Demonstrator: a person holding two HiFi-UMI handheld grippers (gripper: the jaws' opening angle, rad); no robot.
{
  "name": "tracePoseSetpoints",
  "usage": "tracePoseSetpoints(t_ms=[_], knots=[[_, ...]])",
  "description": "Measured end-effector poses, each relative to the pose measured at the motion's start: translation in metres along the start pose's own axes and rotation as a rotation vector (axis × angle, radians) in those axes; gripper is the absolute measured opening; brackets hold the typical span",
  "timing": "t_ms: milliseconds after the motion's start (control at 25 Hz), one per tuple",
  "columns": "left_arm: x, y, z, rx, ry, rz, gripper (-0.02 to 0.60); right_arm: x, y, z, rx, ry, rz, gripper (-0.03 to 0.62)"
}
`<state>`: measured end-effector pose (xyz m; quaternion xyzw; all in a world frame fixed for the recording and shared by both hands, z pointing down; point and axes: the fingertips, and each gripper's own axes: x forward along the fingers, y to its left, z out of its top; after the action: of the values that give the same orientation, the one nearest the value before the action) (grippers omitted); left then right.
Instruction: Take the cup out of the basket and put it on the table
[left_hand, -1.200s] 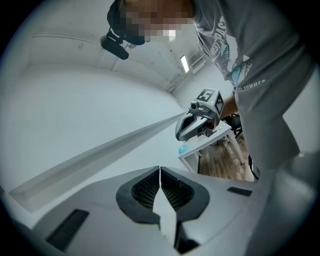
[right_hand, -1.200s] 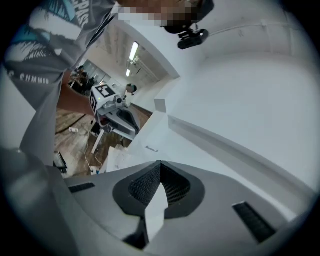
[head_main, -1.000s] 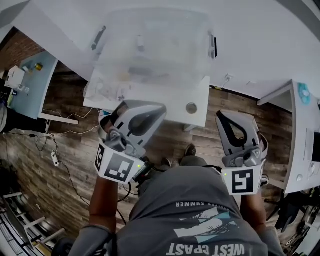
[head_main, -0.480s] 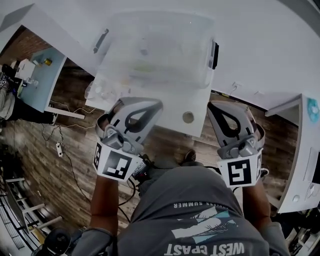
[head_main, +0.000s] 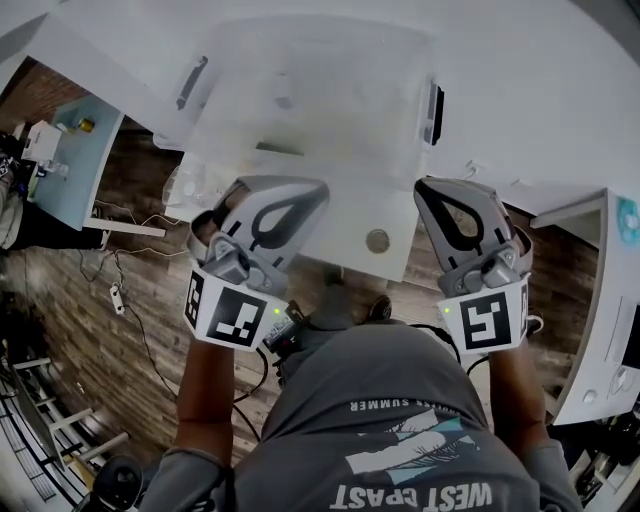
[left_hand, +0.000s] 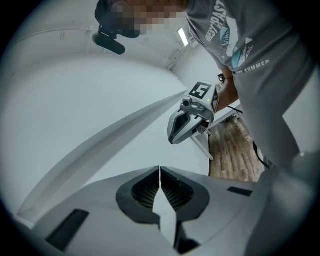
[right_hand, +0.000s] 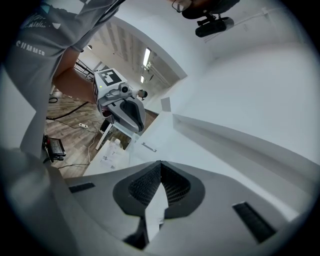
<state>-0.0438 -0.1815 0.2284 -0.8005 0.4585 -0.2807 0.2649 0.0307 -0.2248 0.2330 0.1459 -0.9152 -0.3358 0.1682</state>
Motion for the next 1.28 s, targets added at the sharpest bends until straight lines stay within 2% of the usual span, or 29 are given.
tracePoseSetpoints(t_ms=[360,640,960,1120,1280], knots=[[0.036,0.034,-0.047,0.049,-0.006,-0.053,0.015,0.073,-0.021,-0.017,0.001,0.071,0.037,0.011],[0.058,0.055,-0.088,0.031,0.006,-0.073,0.015,0.139,-0.029,-0.047,0.006,0.143,0.106,0.011],[0.079,0.065,-0.140,-0.025,0.057,-0.116,0.015,0.218,-0.017,-0.125,-0.022,0.338,0.254,0.012],[0.087,0.070,-0.156,-0.050,0.059,-0.136,0.017,0.256,-0.016,-0.166,-0.006,0.459,0.335,0.061],[0.094,0.074,-0.168,-0.068,0.051,-0.163,0.017,0.289,-0.016,-0.206,0.009,0.582,0.391,0.069]])
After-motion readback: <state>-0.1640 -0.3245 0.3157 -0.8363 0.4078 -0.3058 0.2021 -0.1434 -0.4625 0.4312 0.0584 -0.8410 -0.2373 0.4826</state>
